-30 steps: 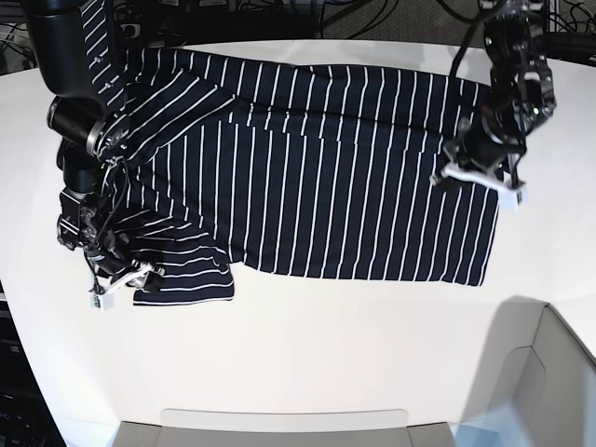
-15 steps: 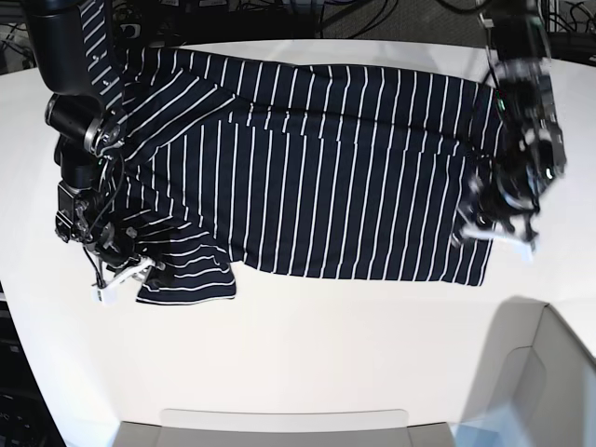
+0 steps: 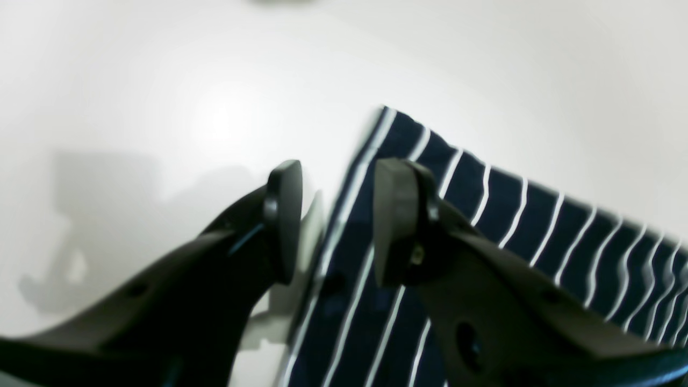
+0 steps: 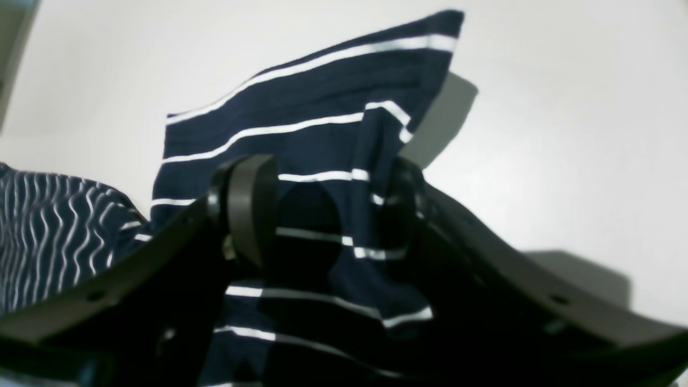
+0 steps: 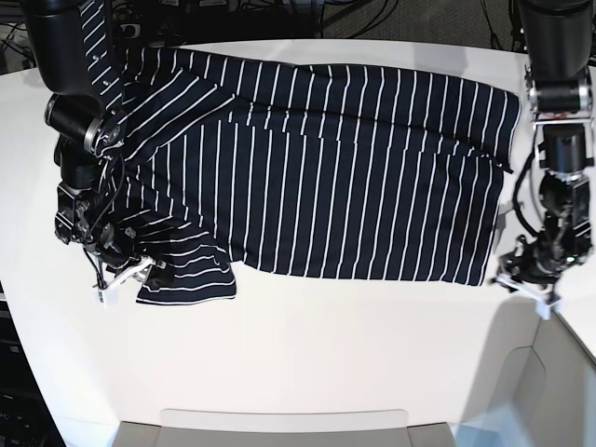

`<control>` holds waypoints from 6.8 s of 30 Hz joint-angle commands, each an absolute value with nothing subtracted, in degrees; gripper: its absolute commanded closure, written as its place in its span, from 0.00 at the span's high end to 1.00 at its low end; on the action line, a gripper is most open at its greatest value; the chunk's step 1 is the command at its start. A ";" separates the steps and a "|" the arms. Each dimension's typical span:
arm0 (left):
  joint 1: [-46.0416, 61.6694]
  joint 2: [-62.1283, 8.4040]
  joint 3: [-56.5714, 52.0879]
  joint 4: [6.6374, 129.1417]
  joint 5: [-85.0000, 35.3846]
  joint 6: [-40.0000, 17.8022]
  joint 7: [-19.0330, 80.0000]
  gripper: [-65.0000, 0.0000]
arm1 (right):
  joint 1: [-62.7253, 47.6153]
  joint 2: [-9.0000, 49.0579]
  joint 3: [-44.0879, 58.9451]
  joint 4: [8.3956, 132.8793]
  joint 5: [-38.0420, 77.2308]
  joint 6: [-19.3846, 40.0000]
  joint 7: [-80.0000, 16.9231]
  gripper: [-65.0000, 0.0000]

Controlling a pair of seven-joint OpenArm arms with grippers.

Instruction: Fold the T-shirt properly

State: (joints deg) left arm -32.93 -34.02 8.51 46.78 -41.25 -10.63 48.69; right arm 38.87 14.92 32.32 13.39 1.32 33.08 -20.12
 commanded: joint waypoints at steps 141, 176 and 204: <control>12.35 -26.42 -34.33 94.90 -41.01 -21.41 69.49 0.03 | -8.66 6.02 26.07 116.70 -2.77 40.00 -75.21 0.00; 7.08 -32.66 -23.08 75.56 -41.01 -32.48 64.66 0.41 | -8.75 6.11 25.89 116.53 -3.12 40.00 -75.21 0.42; -1.98 -38.55 -12.97 41.71 -41.01 -40.00 54.81 0.00 | -8.22 5.49 26.33 116.62 -2.77 40.00 -75.21 0.42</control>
State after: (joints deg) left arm -3.55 -36.62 -13.15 42.89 -50.28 -44.73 49.39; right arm -8.78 5.17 26.09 115.63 -2.96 39.35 -75.46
